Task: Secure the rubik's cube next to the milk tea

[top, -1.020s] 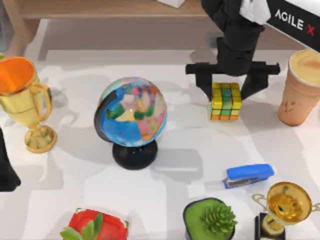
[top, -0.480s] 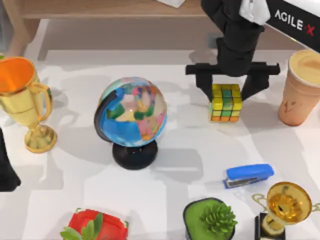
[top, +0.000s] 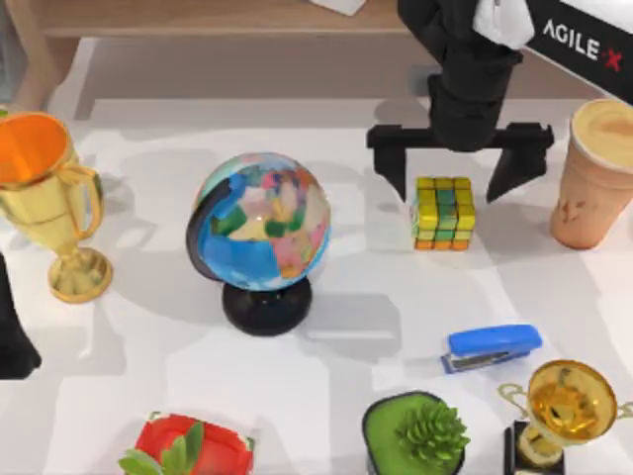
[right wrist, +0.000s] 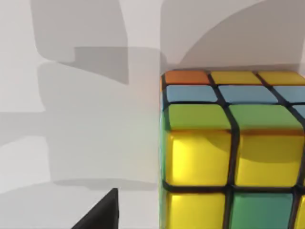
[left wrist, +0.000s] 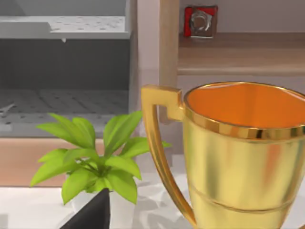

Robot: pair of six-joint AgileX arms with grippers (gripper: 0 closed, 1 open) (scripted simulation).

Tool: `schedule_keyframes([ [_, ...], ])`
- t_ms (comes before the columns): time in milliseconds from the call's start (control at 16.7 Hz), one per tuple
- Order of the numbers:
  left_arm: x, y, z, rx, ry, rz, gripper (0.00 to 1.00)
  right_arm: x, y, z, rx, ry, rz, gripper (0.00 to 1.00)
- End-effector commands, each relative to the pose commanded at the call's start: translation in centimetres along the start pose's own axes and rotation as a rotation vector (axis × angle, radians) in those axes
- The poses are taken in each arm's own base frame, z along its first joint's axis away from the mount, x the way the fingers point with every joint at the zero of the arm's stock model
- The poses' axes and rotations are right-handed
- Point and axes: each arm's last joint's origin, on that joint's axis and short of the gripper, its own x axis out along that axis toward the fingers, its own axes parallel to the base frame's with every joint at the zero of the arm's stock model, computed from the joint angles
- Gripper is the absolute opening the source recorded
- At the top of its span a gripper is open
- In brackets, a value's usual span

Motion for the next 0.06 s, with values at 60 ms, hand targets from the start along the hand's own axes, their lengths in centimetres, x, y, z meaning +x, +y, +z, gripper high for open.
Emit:
schedule_keyframes([
  [60,0.0,0.0,0.0,0.0,0.0,0.0,1.0,0.0,0.0,0.0,0.0,0.0,0.0,1.0],
])
